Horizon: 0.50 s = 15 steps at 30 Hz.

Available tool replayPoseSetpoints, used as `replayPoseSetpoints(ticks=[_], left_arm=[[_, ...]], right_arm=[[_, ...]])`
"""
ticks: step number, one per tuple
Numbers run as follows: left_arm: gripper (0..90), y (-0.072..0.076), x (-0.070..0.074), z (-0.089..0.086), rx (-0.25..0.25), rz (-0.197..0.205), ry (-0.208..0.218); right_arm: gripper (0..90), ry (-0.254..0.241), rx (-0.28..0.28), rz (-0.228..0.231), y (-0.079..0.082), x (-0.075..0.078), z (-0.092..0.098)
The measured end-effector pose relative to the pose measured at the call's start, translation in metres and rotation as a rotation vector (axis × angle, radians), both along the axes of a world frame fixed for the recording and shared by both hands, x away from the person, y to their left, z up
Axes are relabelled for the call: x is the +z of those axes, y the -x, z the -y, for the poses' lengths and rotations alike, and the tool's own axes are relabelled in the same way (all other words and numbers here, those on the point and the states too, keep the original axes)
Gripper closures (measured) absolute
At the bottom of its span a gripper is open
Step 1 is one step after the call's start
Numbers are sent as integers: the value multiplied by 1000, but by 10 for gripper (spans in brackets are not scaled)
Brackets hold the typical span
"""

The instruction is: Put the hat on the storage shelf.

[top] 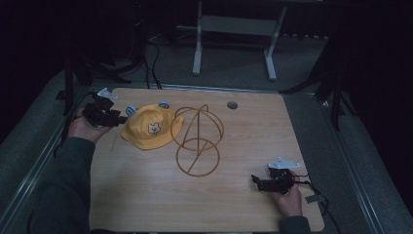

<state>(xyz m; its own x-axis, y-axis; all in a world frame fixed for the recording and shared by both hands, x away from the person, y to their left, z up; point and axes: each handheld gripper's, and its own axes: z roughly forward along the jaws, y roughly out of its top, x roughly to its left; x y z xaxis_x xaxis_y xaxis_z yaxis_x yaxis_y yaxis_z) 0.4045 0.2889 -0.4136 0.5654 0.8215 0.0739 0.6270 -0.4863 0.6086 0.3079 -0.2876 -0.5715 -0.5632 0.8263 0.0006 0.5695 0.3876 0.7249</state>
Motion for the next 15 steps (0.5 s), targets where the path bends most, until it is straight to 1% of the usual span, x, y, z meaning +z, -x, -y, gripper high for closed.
replayPoseSetpoints(ticks=[3, 6, 10, 12, 15], left_arm=[[590, -3, 2, -2, 0, 5, 14], [590, -8, 5, -2, 1, 1, 6], [590, -14, 10, 0, 1, 8, 9], [587, -16, 13, 1, -2, 9, 3], [564, -19, 16, 5, -6, 14, -5]], right_arm=[[157, 0, 0, 0, 0, 0, 0], [157, 1, 0, 1, -1, 0, 0], [157, 1, 0, 2, -1, 0, 0], [157, 1, 0, 2, -1, 0, 0], [157, 1, 0, 2, -1, 0, 0]])
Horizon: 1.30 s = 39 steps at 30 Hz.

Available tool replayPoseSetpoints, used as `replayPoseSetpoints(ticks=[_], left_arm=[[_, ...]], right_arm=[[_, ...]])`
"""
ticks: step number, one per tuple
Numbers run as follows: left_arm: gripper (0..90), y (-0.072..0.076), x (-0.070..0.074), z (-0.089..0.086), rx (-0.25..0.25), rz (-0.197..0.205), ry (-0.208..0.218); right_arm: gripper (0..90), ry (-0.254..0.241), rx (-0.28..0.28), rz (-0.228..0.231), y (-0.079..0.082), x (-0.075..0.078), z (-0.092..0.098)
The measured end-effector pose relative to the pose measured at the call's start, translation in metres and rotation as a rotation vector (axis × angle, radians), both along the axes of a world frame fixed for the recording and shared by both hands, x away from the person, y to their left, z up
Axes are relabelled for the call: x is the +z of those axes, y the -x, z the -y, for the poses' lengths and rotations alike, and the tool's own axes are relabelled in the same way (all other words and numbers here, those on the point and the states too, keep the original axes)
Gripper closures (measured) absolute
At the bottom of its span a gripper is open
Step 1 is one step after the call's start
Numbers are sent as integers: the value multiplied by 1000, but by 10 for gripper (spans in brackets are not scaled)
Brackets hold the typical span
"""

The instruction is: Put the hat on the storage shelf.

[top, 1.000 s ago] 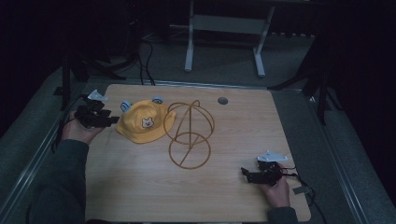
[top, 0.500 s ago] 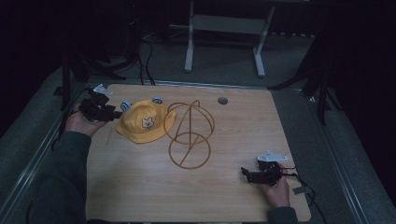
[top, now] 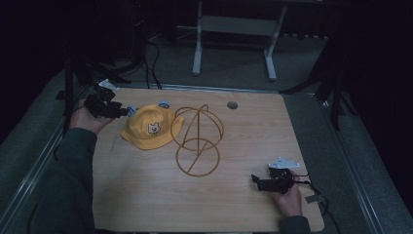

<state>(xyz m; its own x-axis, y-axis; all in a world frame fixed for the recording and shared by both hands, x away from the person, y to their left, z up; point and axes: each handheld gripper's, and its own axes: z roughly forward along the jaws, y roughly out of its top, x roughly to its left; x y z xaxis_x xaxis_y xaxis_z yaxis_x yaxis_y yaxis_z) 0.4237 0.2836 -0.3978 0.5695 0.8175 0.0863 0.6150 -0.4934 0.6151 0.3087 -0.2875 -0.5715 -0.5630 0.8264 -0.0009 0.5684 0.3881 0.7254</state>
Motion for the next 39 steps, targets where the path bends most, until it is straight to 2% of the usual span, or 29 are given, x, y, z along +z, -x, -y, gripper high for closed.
replayPoseSetpoints(ticks=[13, 23, 26, 32, 39], left_arm=[[565, -17, 9, 12, -30, -27, -44], [564, -30, 9, 19, -30, -37, -43], [564, -33, 8, 22, -34, -40, -33], [562, -40, 3, 32, -49, -55, -71], [563, -49, -6, 45, -63, -62, -89]], right_arm=[[157, -1, -2, 0, 0, 0, 0], [156, 0, 0, 1, 0, 0, 0], [156, -1, 0, 1, -1, 0, 0], [157, 0, 0, 1, -1, 0, 0], [157, 0, 0, 1, -1, 0, 0]])
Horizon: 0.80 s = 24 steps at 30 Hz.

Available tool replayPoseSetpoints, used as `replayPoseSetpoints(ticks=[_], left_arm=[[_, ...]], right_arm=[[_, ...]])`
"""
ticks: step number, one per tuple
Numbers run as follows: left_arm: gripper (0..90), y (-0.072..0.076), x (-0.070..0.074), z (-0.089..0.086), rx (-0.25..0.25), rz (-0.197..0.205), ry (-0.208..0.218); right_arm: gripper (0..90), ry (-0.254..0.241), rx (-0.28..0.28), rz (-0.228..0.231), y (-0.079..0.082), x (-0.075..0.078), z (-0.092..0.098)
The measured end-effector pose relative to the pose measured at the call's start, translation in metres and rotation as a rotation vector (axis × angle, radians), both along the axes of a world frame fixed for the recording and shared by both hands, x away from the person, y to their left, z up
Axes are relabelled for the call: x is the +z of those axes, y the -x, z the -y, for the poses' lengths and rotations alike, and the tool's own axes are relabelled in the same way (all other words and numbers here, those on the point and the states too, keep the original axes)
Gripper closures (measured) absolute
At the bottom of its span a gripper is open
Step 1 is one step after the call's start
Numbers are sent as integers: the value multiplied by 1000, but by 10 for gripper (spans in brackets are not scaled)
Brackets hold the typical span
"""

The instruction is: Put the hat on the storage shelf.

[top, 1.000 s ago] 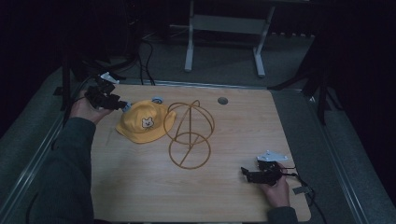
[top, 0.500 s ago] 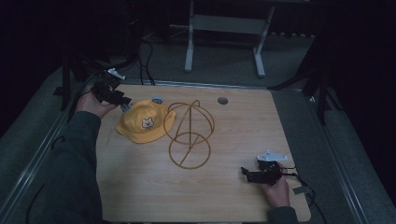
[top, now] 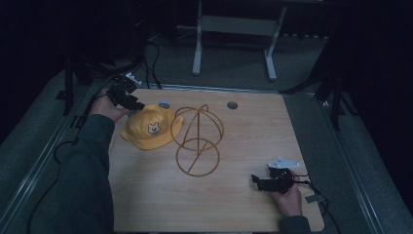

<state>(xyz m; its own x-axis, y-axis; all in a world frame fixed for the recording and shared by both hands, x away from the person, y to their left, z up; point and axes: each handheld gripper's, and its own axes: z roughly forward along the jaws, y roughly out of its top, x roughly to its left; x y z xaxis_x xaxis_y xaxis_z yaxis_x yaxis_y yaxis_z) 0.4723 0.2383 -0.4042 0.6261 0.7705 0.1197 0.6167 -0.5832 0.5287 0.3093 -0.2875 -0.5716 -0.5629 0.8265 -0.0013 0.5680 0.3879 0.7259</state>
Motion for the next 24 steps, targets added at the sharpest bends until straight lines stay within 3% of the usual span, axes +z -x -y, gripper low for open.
replayPoseSetpoints(ticks=[9, 13, 24], left_arm=[[558, -9, -12, 13, -25, -29, -5], [547, -11, -18, 19, -35, -52, -27], [524, -21, -24, 23, -6, -32, -29]], right_arm=[[156, 0, 0, 0, 0, 0, 0], [156, 0, 0, 0, 0, 0, 0], [156, 0, 0, -1, 0, 0, 0]])
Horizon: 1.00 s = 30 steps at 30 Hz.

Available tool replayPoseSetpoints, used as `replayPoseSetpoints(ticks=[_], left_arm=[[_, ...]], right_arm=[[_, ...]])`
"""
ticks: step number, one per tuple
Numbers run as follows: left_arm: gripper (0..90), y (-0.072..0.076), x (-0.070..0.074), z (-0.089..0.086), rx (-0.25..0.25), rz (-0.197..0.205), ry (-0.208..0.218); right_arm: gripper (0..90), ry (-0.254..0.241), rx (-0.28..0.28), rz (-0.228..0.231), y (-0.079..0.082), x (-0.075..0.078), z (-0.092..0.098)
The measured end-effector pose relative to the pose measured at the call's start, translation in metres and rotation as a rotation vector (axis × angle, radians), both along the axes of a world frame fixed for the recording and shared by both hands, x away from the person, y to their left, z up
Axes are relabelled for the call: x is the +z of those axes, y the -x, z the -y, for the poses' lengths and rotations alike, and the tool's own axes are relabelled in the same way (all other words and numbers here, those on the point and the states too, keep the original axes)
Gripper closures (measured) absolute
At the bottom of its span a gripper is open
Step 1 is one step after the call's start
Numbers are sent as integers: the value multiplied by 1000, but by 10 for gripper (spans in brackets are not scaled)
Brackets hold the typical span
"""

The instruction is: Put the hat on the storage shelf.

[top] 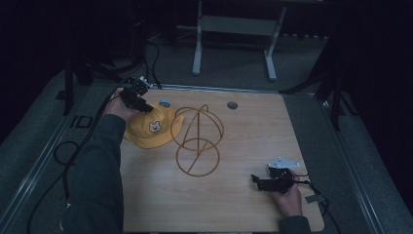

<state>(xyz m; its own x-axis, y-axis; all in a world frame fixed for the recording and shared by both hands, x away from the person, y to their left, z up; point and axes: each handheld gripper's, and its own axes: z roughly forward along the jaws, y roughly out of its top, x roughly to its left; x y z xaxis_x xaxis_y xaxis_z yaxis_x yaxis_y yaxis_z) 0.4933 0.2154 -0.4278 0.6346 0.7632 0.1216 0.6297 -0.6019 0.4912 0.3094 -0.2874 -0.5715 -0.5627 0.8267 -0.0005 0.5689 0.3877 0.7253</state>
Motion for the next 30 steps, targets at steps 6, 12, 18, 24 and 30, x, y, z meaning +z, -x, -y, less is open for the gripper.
replayPoseSetpoints(ticks=[6, 12, 18, 24, 30], left_arm=[[494, -5, -10, 7, -5, -30, -41], [636, -5, -12, 10, -15, -30, -84], [753, -2, -12, 9, -24, -36, -92], [786, 0, -10, 8, -27, -42, -92], [796, 5, -5, 7, -28, -40, -61]], right_arm=[[156, 0, 0, 0, 0, 0, 0], [156, 0, 0, 0, 0, 0, 0], [156, 0, 0, 0, 0, 0, 0], [156, 0, 0, 0, 0, 0, 0], [156, 0, 0, 0, 0, 0, 0]])
